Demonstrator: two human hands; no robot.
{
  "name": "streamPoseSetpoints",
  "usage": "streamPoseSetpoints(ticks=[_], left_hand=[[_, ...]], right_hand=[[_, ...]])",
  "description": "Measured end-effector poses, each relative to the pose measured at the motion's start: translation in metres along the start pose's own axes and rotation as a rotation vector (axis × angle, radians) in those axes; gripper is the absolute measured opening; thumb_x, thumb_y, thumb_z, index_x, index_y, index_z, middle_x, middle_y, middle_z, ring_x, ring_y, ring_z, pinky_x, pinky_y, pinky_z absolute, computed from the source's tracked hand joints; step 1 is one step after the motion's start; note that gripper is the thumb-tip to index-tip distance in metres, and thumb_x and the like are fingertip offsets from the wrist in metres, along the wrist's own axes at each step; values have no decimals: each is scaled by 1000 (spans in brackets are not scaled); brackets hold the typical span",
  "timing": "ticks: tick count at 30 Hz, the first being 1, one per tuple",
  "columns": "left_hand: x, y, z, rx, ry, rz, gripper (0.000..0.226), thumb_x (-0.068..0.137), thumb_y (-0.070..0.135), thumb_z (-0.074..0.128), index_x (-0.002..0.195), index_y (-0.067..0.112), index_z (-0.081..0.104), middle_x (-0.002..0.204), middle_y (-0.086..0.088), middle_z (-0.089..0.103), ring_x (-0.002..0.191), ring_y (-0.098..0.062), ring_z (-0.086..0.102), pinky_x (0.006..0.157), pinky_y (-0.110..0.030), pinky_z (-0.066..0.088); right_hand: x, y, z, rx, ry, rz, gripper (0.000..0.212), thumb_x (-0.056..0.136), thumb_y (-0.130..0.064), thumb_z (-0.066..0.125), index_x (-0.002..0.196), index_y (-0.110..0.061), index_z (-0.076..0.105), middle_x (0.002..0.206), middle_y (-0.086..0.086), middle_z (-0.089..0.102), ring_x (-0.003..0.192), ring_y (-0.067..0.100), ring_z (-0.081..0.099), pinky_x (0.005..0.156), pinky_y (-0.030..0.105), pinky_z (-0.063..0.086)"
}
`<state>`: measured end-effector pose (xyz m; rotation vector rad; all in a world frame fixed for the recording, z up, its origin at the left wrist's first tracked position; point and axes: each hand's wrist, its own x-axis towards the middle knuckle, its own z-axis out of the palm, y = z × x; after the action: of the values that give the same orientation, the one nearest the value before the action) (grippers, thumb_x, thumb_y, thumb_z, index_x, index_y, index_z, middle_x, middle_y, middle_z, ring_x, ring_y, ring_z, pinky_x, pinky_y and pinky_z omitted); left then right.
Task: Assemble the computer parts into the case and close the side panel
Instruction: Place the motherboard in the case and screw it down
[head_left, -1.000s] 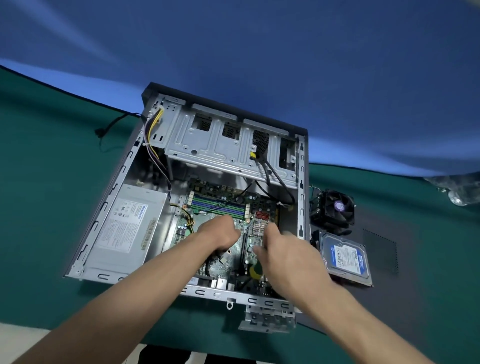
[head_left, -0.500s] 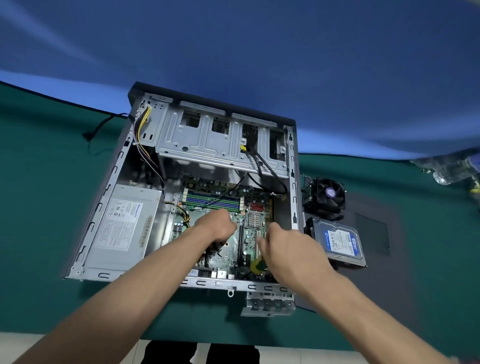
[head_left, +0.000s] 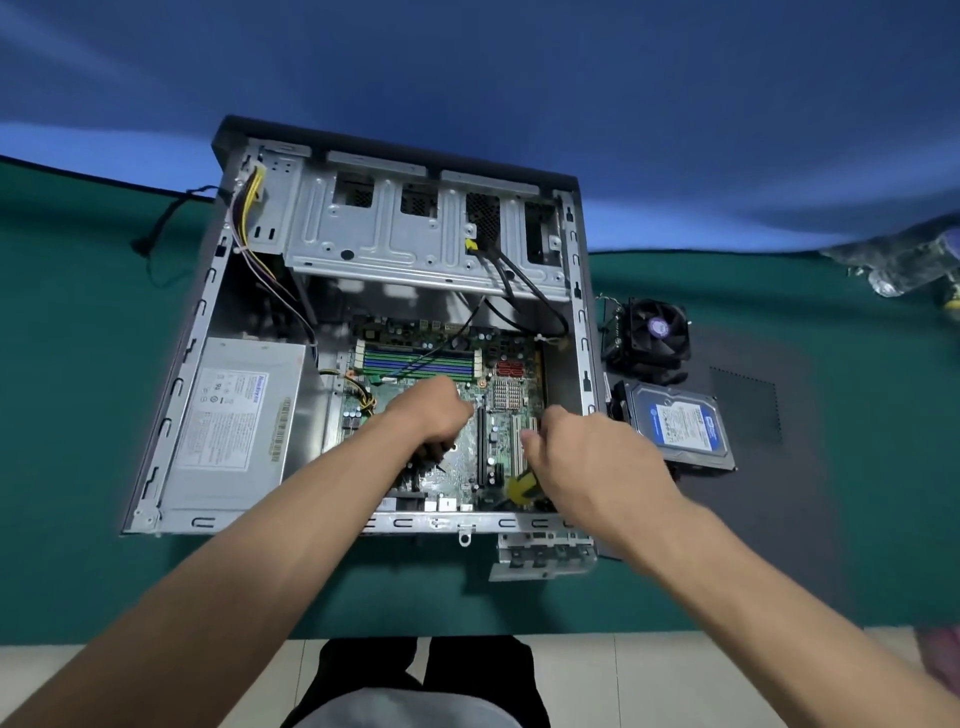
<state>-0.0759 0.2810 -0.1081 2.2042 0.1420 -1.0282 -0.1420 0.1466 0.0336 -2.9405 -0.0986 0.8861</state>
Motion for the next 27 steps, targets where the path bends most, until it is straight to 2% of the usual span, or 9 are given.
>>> streamPoseSetpoints(ticks=[4,8,12,15,17,19,22,24,27], left_hand=[[0,0,0,13,-2,5,40,97,28,44,81,-1,67,76,-14,69,66,-27,69,62,-31,54],[0,0,0,11,-9,-4,38,97,26,44,84,-2,66,79,-16,69,61,-26,65,60,-32,53],[0,0,-2,10,-14,-9,39,97,25,44,84,-3,67,80,-18,70,61,-27,66,57,-29,52],[3,0,0,20,-14,-10,40,97,26,45,83,-3,67,79,-17,70,59,-26,65,54,-26,49],[5,-3,0,18,3,-14,38,97,27,45,84,-2,66,81,-17,70,60,-26,65,57,-29,52],[7,-4,0,-3,12,-31,38,97,27,45,84,-1,65,81,-17,70,66,-29,69,61,-33,55],[6,-4,-1,-14,10,-30,38,97,26,45,85,-3,65,81,-19,70,61,-29,67,60,-33,54],[5,-3,-2,-9,22,-20,39,97,26,45,83,-3,66,81,-19,70,56,-25,62,59,-32,53],[5,-2,-3,13,31,-19,41,96,28,45,81,-4,67,70,-14,68,47,-22,56,47,-24,46]], right_hand=[[2,4,-8,137,-161,-17,25,95,-35,50,111,-22,37,102,2,52,87,22,52,73,34,42],[3,6,-3,-37,-14,-17,25,101,-41,36,97,-16,37,93,7,57,76,25,45,65,32,35],[0,9,-10,112,-186,-11,30,95,-37,50,116,-21,36,104,3,50,88,23,49,73,31,37],[-2,8,-8,22,-105,-3,29,99,-43,41,102,-14,39,106,11,61,83,26,49,68,32,37],[1,8,-9,19,-160,10,44,96,-53,41,112,-12,37,109,11,60,87,27,51,70,34,40],[5,9,-14,55,-231,-4,50,94,-48,50,127,-16,30,111,8,56,93,26,54,75,35,43],[10,9,-13,-9,-119,-19,36,99,-40,44,120,-12,39,110,12,60,96,31,57,70,33,40],[14,7,-11,-84,-56,13,42,100,-46,34,115,-8,45,112,14,61,99,32,58,68,33,37],[18,7,-17,27,-240,13,46,95,-45,49,127,-16,34,117,8,55,98,29,54,77,35,43]])
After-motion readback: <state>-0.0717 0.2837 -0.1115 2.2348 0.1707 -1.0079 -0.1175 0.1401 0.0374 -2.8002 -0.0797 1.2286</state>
